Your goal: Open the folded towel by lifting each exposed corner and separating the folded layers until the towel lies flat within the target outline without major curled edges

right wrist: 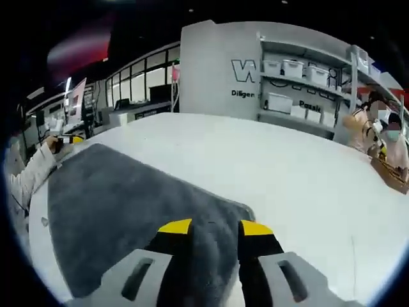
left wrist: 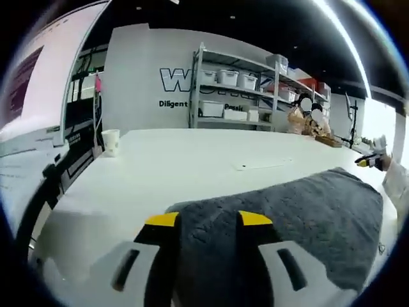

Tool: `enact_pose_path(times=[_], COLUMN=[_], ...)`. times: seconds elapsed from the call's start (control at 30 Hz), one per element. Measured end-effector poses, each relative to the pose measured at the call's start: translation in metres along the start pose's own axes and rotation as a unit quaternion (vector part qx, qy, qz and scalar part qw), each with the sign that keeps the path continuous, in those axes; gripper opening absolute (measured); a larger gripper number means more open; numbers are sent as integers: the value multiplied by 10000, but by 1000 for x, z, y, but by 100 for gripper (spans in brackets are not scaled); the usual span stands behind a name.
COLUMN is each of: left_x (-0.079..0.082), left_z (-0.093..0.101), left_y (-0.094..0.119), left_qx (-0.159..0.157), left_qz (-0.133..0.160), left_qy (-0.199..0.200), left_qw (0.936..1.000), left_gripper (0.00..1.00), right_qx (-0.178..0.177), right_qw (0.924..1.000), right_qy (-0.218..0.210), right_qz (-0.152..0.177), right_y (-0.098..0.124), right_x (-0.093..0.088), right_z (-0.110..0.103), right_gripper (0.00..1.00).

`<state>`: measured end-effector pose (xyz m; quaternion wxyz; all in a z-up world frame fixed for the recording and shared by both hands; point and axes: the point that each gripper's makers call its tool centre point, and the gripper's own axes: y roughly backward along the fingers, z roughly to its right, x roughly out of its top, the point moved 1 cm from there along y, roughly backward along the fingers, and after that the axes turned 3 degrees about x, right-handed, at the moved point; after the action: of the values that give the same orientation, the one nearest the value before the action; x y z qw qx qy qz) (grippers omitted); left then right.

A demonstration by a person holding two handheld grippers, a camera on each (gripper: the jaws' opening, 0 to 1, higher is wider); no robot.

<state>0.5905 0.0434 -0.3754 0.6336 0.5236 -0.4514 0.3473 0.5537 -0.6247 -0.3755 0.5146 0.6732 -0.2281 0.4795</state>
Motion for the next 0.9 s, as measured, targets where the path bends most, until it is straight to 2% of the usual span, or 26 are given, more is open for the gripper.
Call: enact_pose_path(times=[0.1,0.27,0.43,0.53,0.63,0.8,0.9], left_x=[1,-3,-10,-18,-20,-18,-22], left_z=[-5,-19,-28,-31,-34,-46,-52], left_y=[-13,-32,-46,-52,-55,-63,-70], left_qx=[53,297,321,251,259,373,358], left_qz=[-47,-252,-391,-522,-525,-473,-529], left_qy=[-149,-445,-544,-364,-307,-224,-41], left_qw=[9999,9983,9972,9977,9978,9979,9980], left_gripper=[18,19,11,10,9,1,2], right_qx=[-176,-395,-503,-499,-482,-453,-425], right_qw=[9998,9990,9985,9986,9985,9984,9983], right_qy=[-122,-45,-5,-57,-61,-148,-268], right_qz=[-22,-191,-212,-191,-252,-307,-302], right_y=[-14,-33,-48,-53,-58,-67,-73], right_x=[-1,-6,-9,-9,-12,-15,-15], right_z=[13,29,43,44,47,54,56], right_gripper=[14,14,15,15,15,14,15])
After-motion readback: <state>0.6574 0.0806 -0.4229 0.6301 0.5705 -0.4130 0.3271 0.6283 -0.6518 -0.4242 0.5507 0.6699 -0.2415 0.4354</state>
